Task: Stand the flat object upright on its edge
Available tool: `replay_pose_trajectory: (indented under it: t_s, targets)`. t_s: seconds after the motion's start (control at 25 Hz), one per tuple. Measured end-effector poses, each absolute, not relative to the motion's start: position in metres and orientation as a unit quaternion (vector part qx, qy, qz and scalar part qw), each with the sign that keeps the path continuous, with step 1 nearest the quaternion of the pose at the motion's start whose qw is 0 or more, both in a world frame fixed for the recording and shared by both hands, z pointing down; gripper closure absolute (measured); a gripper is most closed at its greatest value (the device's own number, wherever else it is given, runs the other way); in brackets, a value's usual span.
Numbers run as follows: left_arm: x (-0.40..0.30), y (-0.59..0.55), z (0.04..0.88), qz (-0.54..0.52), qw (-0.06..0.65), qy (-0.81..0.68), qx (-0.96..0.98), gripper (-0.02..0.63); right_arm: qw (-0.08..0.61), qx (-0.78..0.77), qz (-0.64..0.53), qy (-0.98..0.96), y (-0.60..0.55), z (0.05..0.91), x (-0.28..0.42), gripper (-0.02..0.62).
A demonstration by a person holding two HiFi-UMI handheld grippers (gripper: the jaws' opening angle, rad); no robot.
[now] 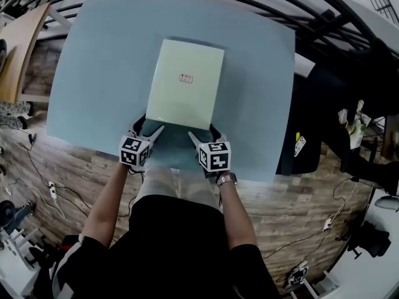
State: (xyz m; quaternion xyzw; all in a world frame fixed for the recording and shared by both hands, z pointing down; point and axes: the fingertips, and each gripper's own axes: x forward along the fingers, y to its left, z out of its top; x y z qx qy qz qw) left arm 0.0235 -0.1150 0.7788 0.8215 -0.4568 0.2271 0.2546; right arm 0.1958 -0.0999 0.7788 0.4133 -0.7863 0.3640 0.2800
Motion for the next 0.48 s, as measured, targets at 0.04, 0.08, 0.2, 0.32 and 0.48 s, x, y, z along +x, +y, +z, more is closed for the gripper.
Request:
replay_pose_trajectory:
  t_s: [0.04, 0.08, 0.2, 0.32, 0.48]
  targets:
    - [0.0236, -0.1151, 0.7796, 0.227, 0.256, -0.458, 0.82, 0.276, 0.281, 0.412, 0.364, -0.787, -0.1005, 0.7797, 0.196, 0.259]
    - [0.0235, -0.115, 0.7797, 0.228, 0.257, -0.459, 0.82, 0.276, 0.281, 0.411, 0.364, -0.788, -0.1008, 0.7802, 0.196, 0.259]
    - [0.0233, -0.1125, 0.7777, 0.231, 0.257, -0.46, 0.818, 0.276, 0.28, 0.409, 0.363, -0.789, -0.1011, 0.7787, 0.1959, 0.259]
    - [0.0261, -0.1094, 0.7776, 0.233, 0.259, -0.461, 0.816, 0.276, 0.281, 0.409, 0.363, -0.789, -0.1, 0.7782, 0.1996, 0.259]
    - [0.0236, -0.1107, 0.7778, 0.233, 0.256, -0.463, 0.816, 0.276, 0.279, 0.412, 0.363, -0.788, -0.1004, 0.7786, 0.1981, 0.259]
